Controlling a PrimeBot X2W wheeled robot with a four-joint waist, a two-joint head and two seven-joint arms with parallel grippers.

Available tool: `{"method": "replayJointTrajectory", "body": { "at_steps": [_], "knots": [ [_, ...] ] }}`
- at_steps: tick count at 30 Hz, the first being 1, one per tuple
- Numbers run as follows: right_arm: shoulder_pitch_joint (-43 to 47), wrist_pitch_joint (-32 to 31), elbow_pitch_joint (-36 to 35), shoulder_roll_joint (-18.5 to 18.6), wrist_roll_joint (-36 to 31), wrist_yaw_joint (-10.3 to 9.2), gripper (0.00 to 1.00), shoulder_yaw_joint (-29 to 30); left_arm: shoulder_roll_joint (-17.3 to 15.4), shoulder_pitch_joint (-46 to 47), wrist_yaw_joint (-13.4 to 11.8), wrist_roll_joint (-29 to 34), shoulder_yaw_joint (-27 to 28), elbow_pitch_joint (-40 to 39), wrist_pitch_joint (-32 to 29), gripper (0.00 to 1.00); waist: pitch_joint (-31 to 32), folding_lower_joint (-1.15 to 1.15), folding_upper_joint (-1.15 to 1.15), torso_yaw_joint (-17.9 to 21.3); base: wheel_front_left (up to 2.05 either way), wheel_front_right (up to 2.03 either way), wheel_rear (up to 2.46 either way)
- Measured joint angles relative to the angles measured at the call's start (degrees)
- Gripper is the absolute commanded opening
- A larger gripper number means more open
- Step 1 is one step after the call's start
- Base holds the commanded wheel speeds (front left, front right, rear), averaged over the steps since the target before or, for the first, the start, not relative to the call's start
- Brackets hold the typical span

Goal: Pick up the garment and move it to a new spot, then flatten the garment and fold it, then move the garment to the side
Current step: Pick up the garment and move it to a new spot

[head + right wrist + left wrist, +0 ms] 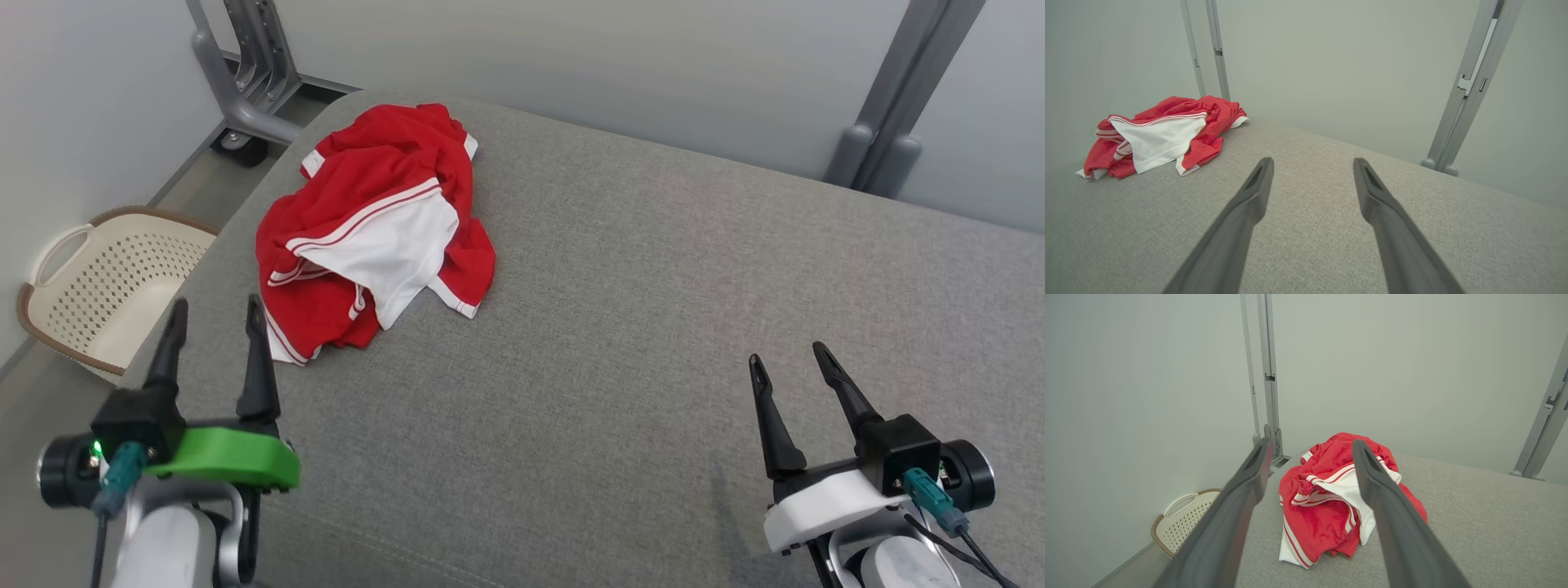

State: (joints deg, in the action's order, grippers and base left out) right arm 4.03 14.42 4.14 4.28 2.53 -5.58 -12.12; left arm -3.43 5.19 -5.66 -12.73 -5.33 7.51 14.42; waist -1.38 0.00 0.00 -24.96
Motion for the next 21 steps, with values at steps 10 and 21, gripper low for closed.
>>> {"method": "replayJointTrajectory", "body": {
  "at_steps": [10,21],
  "knots": [
    [-2.84,0.00,-1.23,1.53,-1.09,1.02,1.00,-0.53,-4.63,15.21,4.89,-3.85,1.48,3.54,-8.65,1.00,-3.74,0.00,0.00,2.47,0.00,0.00,0.00],
    [-6.45,0.01,-2.91,3.69,-2.67,2.12,1.00,-0.82,-10.82,23.98,6.12,-8.12,7.24,14.67,-20.04,1.00,-10.17,0.00,0.00,8.12,0.00,0.00,0.00]
  ]
}}
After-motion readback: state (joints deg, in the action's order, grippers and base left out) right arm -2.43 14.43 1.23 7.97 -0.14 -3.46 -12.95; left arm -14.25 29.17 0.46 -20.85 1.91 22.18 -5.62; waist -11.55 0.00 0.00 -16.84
